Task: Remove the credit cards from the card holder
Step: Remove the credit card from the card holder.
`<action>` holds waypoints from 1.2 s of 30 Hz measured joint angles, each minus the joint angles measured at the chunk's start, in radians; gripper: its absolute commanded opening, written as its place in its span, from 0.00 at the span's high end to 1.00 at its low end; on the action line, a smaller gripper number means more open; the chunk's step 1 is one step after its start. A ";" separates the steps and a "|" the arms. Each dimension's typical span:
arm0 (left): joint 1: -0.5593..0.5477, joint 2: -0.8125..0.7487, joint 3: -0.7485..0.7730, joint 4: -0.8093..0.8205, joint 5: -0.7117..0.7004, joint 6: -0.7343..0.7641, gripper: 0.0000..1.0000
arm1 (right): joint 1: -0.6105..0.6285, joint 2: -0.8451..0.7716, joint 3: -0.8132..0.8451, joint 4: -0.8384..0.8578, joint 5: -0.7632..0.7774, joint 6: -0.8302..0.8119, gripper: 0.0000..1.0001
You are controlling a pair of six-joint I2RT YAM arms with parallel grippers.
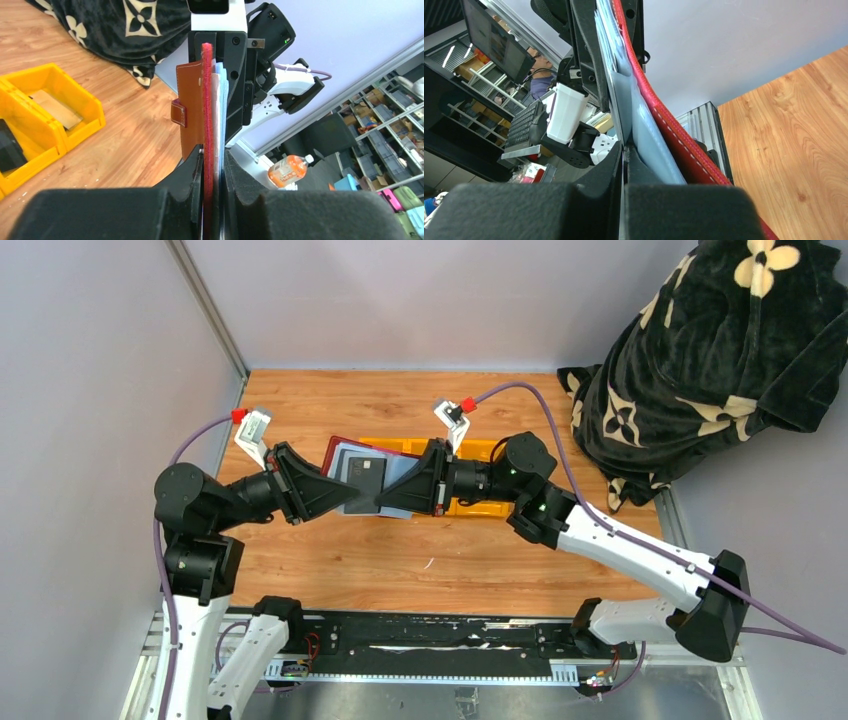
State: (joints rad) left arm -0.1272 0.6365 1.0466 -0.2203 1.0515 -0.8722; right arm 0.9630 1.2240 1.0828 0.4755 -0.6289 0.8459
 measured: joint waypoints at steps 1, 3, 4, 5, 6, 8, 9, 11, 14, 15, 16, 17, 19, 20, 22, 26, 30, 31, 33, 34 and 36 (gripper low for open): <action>0.000 0.000 0.000 0.004 0.002 -0.003 0.90 | 0.000 -0.003 -0.005 0.010 0.000 0.003 1.00; 0.000 0.000 0.000 0.011 0.004 -0.014 0.94 | 0.000 -0.011 -0.023 0.042 0.000 0.013 0.99; 0.000 0.000 0.000 0.014 0.006 -0.019 0.96 | 0.000 -0.014 -0.031 0.060 0.000 0.019 0.94; 0.000 0.000 0.000 0.016 0.011 -0.023 0.97 | 0.000 -0.016 -0.044 0.083 0.000 0.027 0.83; 0.000 0.000 0.000 0.017 0.014 -0.026 0.98 | 0.000 -0.017 -0.053 0.100 0.000 0.036 0.73; 0.000 0.000 0.000 0.019 0.020 -0.031 0.99 | -0.004 -0.018 -0.073 0.133 0.000 0.058 0.64; 0.000 0.000 0.000 0.022 0.018 -0.032 1.00 | -0.008 -0.018 -0.079 0.146 -0.001 0.071 0.63; 0.000 -0.003 0.000 0.031 0.019 -0.034 1.00 | -0.017 -0.017 -0.084 0.166 -0.005 0.089 0.62; 0.000 -0.007 0.000 0.042 0.019 -0.039 1.00 | -0.023 -0.011 -0.079 0.190 -0.009 0.105 0.66; 0.000 -0.008 0.000 0.043 0.018 -0.040 1.00 | -0.023 -0.005 -0.074 0.195 -0.011 0.109 0.69; 0.000 -0.009 0.000 0.045 0.018 -0.042 1.00 | -0.023 0.002 -0.069 0.201 -0.014 0.114 0.72; 0.000 -0.010 0.000 0.047 0.018 -0.041 1.00 | -0.023 0.011 -0.063 0.208 -0.017 0.121 0.76; 0.001 -0.013 0.000 0.047 0.011 -0.040 0.99 | -0.024 0.029 -0.055 0.230 -0.027 0.141 0.81; 0.001 -0.014 0.000 0.047 0.009 -0.037 0.98 | -0.024 0.034 -0.052 0.239 -0.033 0.145 0.83; 0.001 -0.013 0.000 0.044 0.005 -0.032 0.94 | -0.025 0.039 -0.046 0.251 -0.040 0.156 0.91; 0.001 -0.014 0.000 0.030 0.001 -0.015 0.75 | -0.025 0.040 -0.046 0.262 -0.048 0.163 1.00; 0.001 -0.014 0.000 0.020 0.005 -0.010 0.70 | -0.029 0.036 -0.052 0.267 -0.050 0.165 1.00; 0.000 -0.014 0.000 0.015 0.006 -0.010 0.71 | -0.032 0.031 -0.061 0.269 -0.048 0.166 1.00; 0.000 -0.013 0.000 0.010 0.009 -0.013 0.76 | -0.040 0.018 -0.084 0.275 -0.043 0.168 1.00; 0.001 -0.013 0.000 0.008 0.011 -0.015 0.78 | -0.044 0.010 -0.098 0.279 -0.040 0.169 1.00; 0.001 -0.012 0.000 0.009 0.011 -0.022 0.84 | -0.050 -0.005 -0.121 0.292 -0.037 0.177 1.00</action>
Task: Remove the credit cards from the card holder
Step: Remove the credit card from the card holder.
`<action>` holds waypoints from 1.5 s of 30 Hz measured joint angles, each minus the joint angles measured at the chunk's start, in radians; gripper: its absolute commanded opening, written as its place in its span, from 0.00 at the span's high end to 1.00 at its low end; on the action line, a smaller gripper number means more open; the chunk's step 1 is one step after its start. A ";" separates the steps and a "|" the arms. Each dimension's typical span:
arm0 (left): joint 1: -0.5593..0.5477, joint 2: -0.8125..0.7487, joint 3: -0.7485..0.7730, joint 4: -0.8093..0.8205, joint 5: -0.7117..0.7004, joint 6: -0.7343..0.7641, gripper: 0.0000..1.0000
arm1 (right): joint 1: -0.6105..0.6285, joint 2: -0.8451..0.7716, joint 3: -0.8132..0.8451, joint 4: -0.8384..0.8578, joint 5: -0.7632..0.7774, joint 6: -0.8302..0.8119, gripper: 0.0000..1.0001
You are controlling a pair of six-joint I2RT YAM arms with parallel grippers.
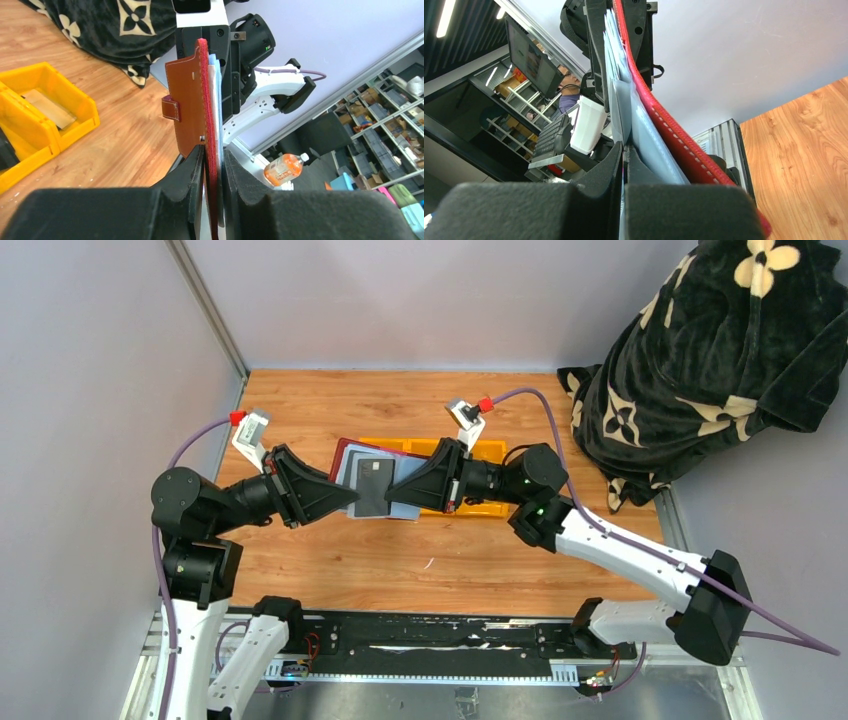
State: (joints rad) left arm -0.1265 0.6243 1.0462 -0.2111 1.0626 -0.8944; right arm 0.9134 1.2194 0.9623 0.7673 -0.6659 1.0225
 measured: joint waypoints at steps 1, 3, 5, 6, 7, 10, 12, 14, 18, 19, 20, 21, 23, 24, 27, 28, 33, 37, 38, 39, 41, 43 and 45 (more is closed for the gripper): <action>0.000 0.000 0.000 0.001 0.000 -0.005 0.87 | -0.001 -0.007 -0.010 0.008 0.002 0.005 1.00; 0.000 0.000 0.000 0.007 0.000 -0.016 0.92 | -0.003 -0.013 -0.020 0.024 0.003 0.011 1.00; 0.000 0.002 -0.001 0.011 0.000 -0.025 0.97 | -0.003 -0.018 -0.028 0.039 0.005 0.014 1.00; 0.000 0.002 -0.002 0.015 0.000 -0.031 0.98 | -0.003 -0.020 -0.032 0.046 0.005 0.017 1.00; 0.000 0.002 -0.004 0.016 0.000 -0.033 0.99 | -0.003 -0.021 -0.037 0.051 0.006 0.018 0.97; -0.001 0.004 -0.010 0.018 0.000 -0.041 1.00 | -0.003 -0.027 -0.051 0.060 0.010 0.027 0.81; -0.001 0.004 -0.010 0.024 -0.001 -0.045 1.00 | -0.007 -0.037 -0.063 0.063 0.013 0.032 0.76; -0.001 0.001 -0.010 0.034 -0.001 -0.048 1.00 | -0.013 -0.040 -0.065 0.067 0.015 0.034 0.74; -0.001 0.001 -0.010 0.044 -0.002 -0.053 1.00 | -0.014 -0.033 -0.047 0.075 0.012 0.039 0.74; -0.001 0.001 -0.010 0.047 -0.002 -0.053 1.00 | -0.014 -0.027 -0.037 0.077 0.011 0.041 0.74; -0.001 0.001 -0.010 0.049 -0.004 -0.054 1.00 | -0.015 -0.021 -0.028 0.080 0.010 0.043 0.75; -0.001 0.001 -0.010 0.051 -0.005 -0.054 1.00 | -0.015 -0.014 -0.020 0.085 0.010 0.048 0.77; -0.001 0.001 -0.010 0.052 -0.006 -0.054 1.00 | -0.016 -0.003 -0.013 0.097 0.006 0.057 0.88; -0.001 0.001 -0.010 0.053 -0.006 -0.054 1.00 | -0.016 0.002 -0.011 0.103 0.003 0.063 0.93; -0.001 0.000 -0.010 0.052 -0.009 -0.053 1.00 | -0.018 0.009 -0.011 0.113 -0.002 0.074 1.00; -0.001 0.000 -0.010 0.052 -0.009 -0.053 1.00 | -0.018 0.009 -0.011 0.116 -0.004 0.077 1.00; -0.001 0.000 -0.010 0.053 -0.008 -0.060 1.00 | -0.018 0.002 -0.024 0.129 -0.004 0.078 1.00; -0.007 0.003 -0.010 0.048 -0.005 -0.061 1.00 | -0.018 -0.018 -0.056 0.150 0.005 0.080 1.00; -0.007 0.003 -0.010 0.048 -0.005 -0.063 1.00 | -0.018 -0.019 -0.061 0.157 0.007 0.081 1.00; -0.008 0.004 -0.010 0.048 -0.005 -0.064 0.99 | -0.018 -0.019 -0.064 0.163 0.009 0.083 1.00; -0.008 0.005 -0.010 0.049 -0.005 -0.068 0.98 | -0.018 -0.019 -0.068 0.175 0.012 0.088 1.00; -0.008 0.005 -0.010 0.049 -0.005 -0.072 0.93 | -0.018 -0.019 -0.073 0.188 0.012 0.093 1.00; -0.008 0.006 -0.010 0.049 -0.006 -0.076 0.88 | -0.018 -0.019 -0.077 0.200 0.014 0.099 1.00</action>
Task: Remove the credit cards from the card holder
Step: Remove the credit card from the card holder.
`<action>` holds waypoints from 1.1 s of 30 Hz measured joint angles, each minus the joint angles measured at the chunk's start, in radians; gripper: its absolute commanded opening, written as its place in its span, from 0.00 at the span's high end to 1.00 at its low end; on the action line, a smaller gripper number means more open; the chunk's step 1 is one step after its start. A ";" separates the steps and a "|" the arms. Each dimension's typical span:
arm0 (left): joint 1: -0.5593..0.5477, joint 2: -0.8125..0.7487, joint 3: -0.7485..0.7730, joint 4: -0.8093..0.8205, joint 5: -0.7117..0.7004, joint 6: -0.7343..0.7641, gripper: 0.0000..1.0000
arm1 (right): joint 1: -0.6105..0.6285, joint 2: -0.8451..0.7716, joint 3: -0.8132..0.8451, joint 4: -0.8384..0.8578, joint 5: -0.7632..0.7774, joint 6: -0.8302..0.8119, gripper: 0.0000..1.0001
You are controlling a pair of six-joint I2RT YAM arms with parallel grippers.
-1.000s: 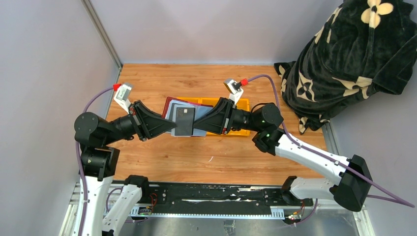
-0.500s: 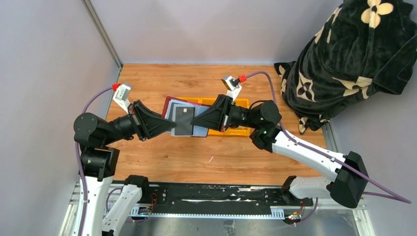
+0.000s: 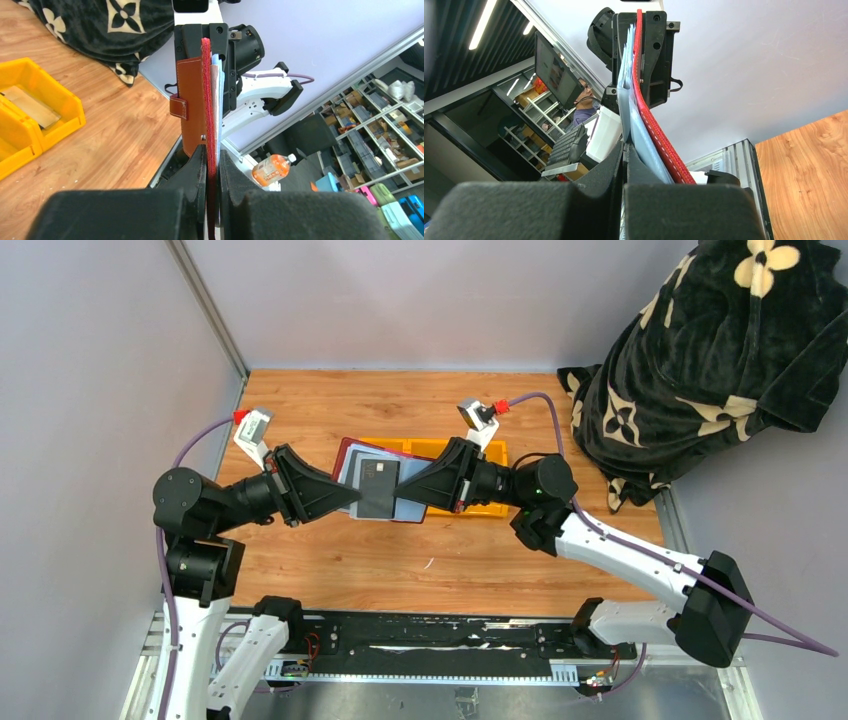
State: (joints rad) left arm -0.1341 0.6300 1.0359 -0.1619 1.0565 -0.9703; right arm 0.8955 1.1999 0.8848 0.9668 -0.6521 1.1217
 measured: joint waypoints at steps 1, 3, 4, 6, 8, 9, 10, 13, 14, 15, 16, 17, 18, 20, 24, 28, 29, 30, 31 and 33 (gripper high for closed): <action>0.000 0.000 0.000 0.002 -0.001 -0.001 0.88 | 0.000 0.000 -0.001 0.005 0.001 0.003 1.00; 0.000 0.000 0.000 0.003 -0.003 -0.007 0.88 | 0.000 0.000 -0.004 0.013 0.002 0.008 1.00; 0.000 0.000 0.000 0.003 -0.005 -0.008 0.88 | 0.000 0.000 -0.005 0.015 0.003 0.008 1.00; 0.000 0.000 0.000 0.003 -0.006 -0.009 0.88 | 0.000 0.000 -0.011 0.023 0.008 0.009 1.00; 0.000 -0.001 0.000 0.003 -0.009 -0.009 0.88 | 0.000 -0.002 -0.020 0.030 0.011 0.009 1.00; 0.000 -0.002 0.000 0.003 -0.014 -0.009 0.88 | 0.000 -0.005 -0.024 0.030 0.011 0.009 1.00; 0.000 -0.004 0.000 0.004 -0.022 -0.009 0.88 | -0.001 -0.008 -0.027 0.029 0.010 0.008 1.00; 0.001 -0.008 0.000 0.003 -0.034 -0.008 0.88 | -0.001 -0.016 -0.027 0.022 0.011 -0.001 1.00; 0.001 -0.008 0.000 0.003 -0.037 -0.007 0.88 | -0.001 -0.020 -0.027 0.016 0.012 -0.006 1.00; 0.001 -0.008 0.000 0.002 -0.042 -0.006 0.88 | -0.001 -0.024 -0.027 0.011 0.014 -0.011 0.96; 0.001 -0.008 0.000 -0.002 -0.049 -0.002 0.88 | -0.001 -0.030 -0.028 0.005 0.019 -0.019 0.83; 0.001 -0.008 0.000 -0.005 -0.052 0.000 0.88 | -0.001 -0.034 -0.028 0.001 0.021 -0.023 0.75; 0.001 -0.008 0.000 -0.008 -0.057 0.007 0.88 | -0.001 -0.039 -0.028 -0.006 0.024 -0.031 0.72; 0.001 -0.009 0.000 -0.021 -0.066 0.021 0.87 | 0.002 -0.046 -0.026 -0.033 0.026 -0.053 0.67; 0.001 -0.011 0.000 -0.031 -0.080 0.039 0.88 | 0.013 -0.043 -0.002 -0.114 0.029 -0.100 0.64; 0.001 -0.011 0.000 -0.035 -0.082 0.042 0.88 | 0.017 -0.033 0.026 -0.163 0.034 -0.127 0.63; 0.001 -0.012 0.000 -0.035 -0.083 0.042 0.88 | 0.018 -0.030 0.029 -0.169 0.034 -0.129 0.64; 0.001 -0.013 0.000 -0.035 -0.083 0.042 0.88 | 0.020 -0.025 0.033 -0.176 0.034 -0.132 0.67; 0.001 -0.013 0.000 -0.035 -0.084 0.043 0.88 | 0.022 -0.021 0.035 -0.177 0.034 -0.134 0.71; 0.001 -0.016 0.000 -0.035 -0.086 0.043 0.88 | 0.026 -0.011 0.039 -0.175 0.033 -0.136 0.80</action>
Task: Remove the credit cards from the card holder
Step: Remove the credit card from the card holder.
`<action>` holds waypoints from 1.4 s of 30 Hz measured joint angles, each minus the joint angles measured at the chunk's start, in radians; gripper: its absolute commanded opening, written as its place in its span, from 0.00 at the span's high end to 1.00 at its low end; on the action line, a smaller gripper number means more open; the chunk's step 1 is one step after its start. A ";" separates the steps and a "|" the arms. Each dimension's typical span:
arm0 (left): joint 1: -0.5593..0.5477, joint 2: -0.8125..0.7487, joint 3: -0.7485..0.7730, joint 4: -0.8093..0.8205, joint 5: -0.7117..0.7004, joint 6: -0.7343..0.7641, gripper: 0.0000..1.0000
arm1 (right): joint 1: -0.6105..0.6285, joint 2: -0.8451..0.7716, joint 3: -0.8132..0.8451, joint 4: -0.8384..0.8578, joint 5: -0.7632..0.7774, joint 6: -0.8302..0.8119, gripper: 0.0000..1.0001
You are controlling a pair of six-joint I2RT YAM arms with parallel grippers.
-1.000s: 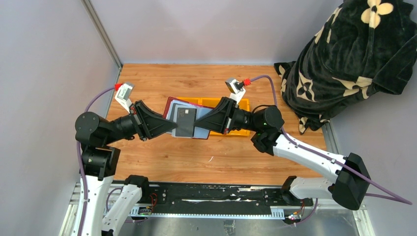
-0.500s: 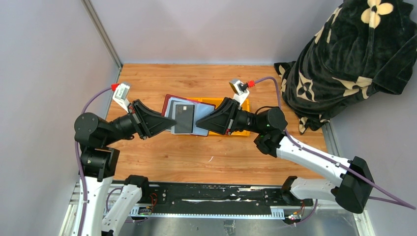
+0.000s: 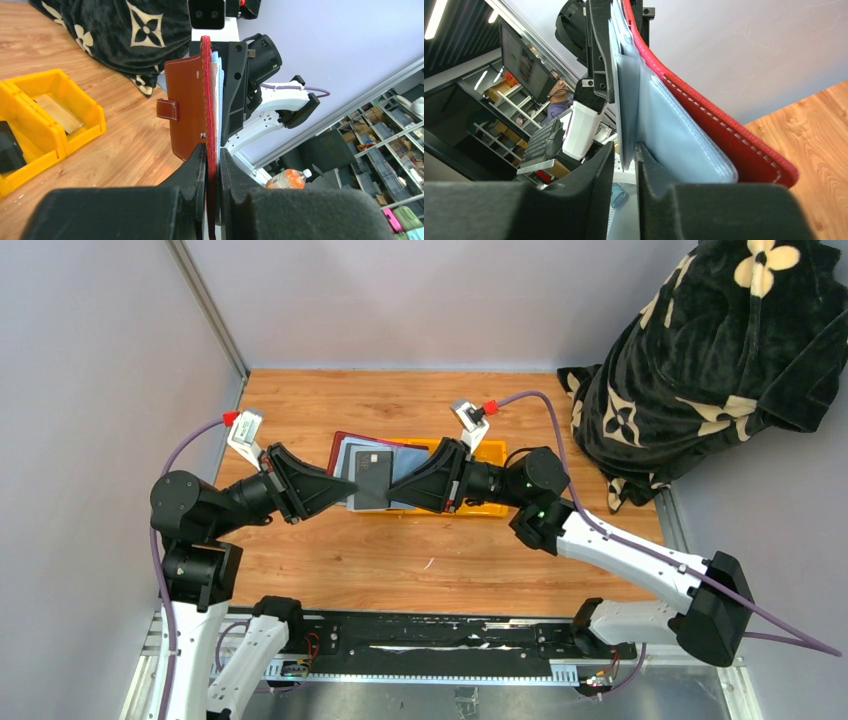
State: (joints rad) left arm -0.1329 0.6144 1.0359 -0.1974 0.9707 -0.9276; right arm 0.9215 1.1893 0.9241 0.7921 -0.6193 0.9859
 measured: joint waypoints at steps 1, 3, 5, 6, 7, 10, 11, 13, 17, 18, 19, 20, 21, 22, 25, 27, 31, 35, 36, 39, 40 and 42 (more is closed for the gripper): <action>0.000 -0.002 0.000 0.000 -0.001 0.000 0.88 | 0.002 0.008 0.003 0.002 -0.002 0.004 0.85; 0.000 -0.003 0.000 0.000 -0.003 0.000 0.88 | 0.002 0.020 0.005 0.020 -0.010 0.012 0.93; 0.000 -0.003 0.000 0.000 -0.006 0.000 0.86 | 0.002 0.032 0.005 0.047 -0.016 0.030 1.00; 0.000 -0.003 0.000 0.000 -0.007 -0.001 0.84 | 0.002 0.035 0.004 0.061 -0.019 0.040 1.00; 0.000 -0.003 0.002 0.001 -0.008 -0.002 0.82 | 0.002 0.035 0.002 0.075 -0.021 0.048 1.00; 0.000 -0.003 0.008 0.002 -0.006 -0.008 0.77 | 0.002 0.035 -0.009 0.124 -0.024 0.069 1.00; 0.000 -0.003 0.010 0.004 -0.006 -0.012 0.75 | 0.003 0.034 -0.016 0.141 -0.024 0.074 1.00; 0.000 -0.003 0.012 0.009 -0.006 -0.019 0.75 | 0.004 0.029 -0.028 0.160 -0.024 0.082 1.00; 0.000 -0.001 0.014 0.018 -0.007 -0.035 0.82 | 0.004 0.019 -0.040 0.181 -0.023 0.093 1.00; 0.000 0.002 0.018 0.018 -0.006 -0.040 0.85 | 0.004 0.017 -0.044 0.184 -0.022 0.095 1.00; 0.000 0.005 0.021 0.019 -0.006 -0.044 0.88 | 0.003 0.013 -0.049 0.186 -0.020 0.095 1.00; 0.000 0.006 0.024 0.020 -0.006 -0.048 0.91 | 0.003 0.010 -0.056 0.188 -0.017 0.096 1.00; 0.000 0.008 0.026 0.023 -0.006 -0.050 0.94 | 0.003 0.007 -0.064 0.190 -0.013 0.097 1.00; 0.000 0.009 0.026 0.023 -0.004 -0.052 0.95 | 0.003 0.003 -0.071 0.194 -0.006 0.097 1.00; 0.000 0.011 0.026 0.024 0.001 -0.059 0.99 | 0.003 -0.006 -0.088 0.204 0.006 0.096 1.00; 0.000 0.013 0.026 0.025 0.005 -0.066 1.00 | 0.004 -0.014 -0.097 0.205 0.015 0.096 1.00; 0.000 0.013 0.026 0.034 0.005 -0.073 1.00 | 0.004 -0.018 -0.099 0.210 0.021 0.097 0.87; 0.000 0.008 0.026 0.048 -0.004 -0.072 1.00 | 0.004 -0.018 -0.099 0.216 0.020 0.105 0.73; 0.000 0.006 0.026 0.049 -0.006 -0.072 1.00 | 0.003 -0.018 -0.099 0.220 0.019 0.111 0.74; 0.000 0.003 0.026 0.056 -0.008 -0.072 1.00 | 0.004 -0.013 -0.097 0.241 0.019 0.118 0.76; 0.000 0.002 0.026 0.056 -0.008 -0.072 1.00 | 0.004 -0.010 -0.096 0.246 0.019 0.121 0.76; 0.000 0.001 0.025 0.058 -0.008 -0.072 1.00 | 0.003 0.000 -0.087 0.258 0.019 0.128 0.77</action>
State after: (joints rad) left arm -0.1329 0.6155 1.0611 -0.1394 0.9627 -1.0000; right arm 0.9249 1.1893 0.8371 1.0500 -0.6003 1.1141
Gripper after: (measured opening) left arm 0.078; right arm 0.239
